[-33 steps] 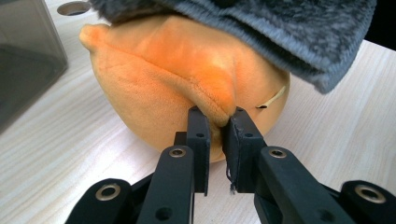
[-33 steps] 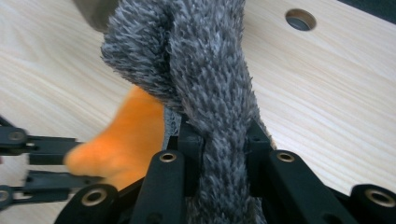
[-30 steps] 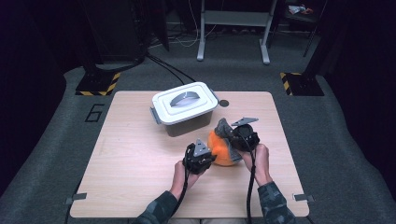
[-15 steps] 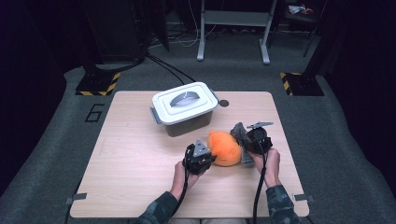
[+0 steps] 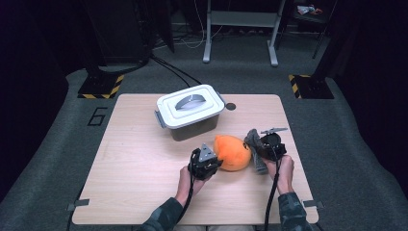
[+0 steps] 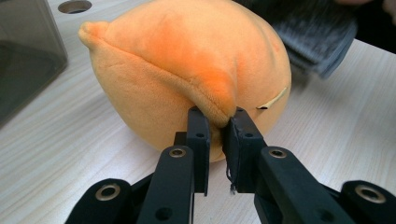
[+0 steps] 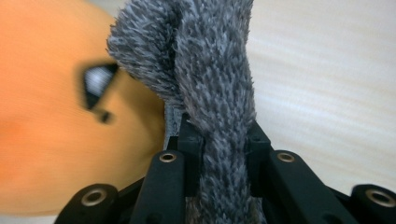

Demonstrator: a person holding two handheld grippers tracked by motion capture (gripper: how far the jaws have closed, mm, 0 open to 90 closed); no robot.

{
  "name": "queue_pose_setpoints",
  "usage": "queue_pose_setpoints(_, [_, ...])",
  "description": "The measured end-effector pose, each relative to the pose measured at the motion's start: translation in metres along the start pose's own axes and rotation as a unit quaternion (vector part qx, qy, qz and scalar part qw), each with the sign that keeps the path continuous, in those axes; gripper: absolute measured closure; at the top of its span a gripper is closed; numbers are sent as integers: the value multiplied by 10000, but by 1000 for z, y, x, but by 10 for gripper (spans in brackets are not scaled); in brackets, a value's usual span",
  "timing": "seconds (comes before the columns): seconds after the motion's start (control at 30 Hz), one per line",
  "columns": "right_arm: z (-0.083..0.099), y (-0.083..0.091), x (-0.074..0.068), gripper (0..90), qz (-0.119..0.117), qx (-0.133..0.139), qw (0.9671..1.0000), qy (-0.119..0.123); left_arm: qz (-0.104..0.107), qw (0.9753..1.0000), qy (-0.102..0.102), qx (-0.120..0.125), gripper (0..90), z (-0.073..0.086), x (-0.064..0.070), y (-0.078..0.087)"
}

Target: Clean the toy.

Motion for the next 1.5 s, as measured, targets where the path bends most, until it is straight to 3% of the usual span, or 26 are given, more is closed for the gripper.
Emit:
queue_pose_setpoints(0.13, [-12,20,-11,749,-59,227,9996,144,-7,10000,-4,24,807,-1,0,0])
queue_pose_setpoints(0.3, [-34,42,-49,748,-544,545,9951,613,12,10000,-6,10,807,-2,1,0])
queue_pose_setpoints(0.53, [-47,39,-91,747,-986,556,9881,1037,-2,10000,-40,32,807,-3,1,0])
queue_pose_setpoints(0.6, [-47,37,-95,747,-987,523,9880,1064,5,10000,-37,33,807,-3,1,0])
queue_pose_setpoints(0.63, [-45,27,-99,747,-891,417,9882,1178,3,10000,-38,31,807,-3,2,0])
queue_pose_setpoints(0.77, [-41,17,-99,748,-812,347,9883,1244,17,10000,-54,-15,806,-1,1,-1])
queue_pose_setpoints(0.87, [-41,19,-98,748,-680,355,9891,1258,47,10000,-7,13,807,-1,1,-1])
queue_pose_setpoints(1.07, [-39,20,-84,748,-439,333,9911,1208,64,10000,0,18,806,0,2,-1])
queue_pose_setpoints(1.2, [-34,20,-67,747,-341,346,9937,1008,87,10000,27,12,806,0,2,-1])
queue_pose_setpoints(1.43, [-29,19,-53,746,-282,288,9961,786,103,9999,48,12,806,0,2,-1])
queue_pose_setpoints(1.5, [-26,16,-45,746,-161,226,9971,713,94,10000,32,11,805,0,1,-1])
Point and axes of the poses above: each handheld gripper's, and its own axes: y roughly backward along the jaws, z roughly out of its underside, x roughly to its right, the point moved 2 cm from there along -y, roughly forward along the jaws, and after that the axes turned 1 degree about -y, right-handed, at the moved point
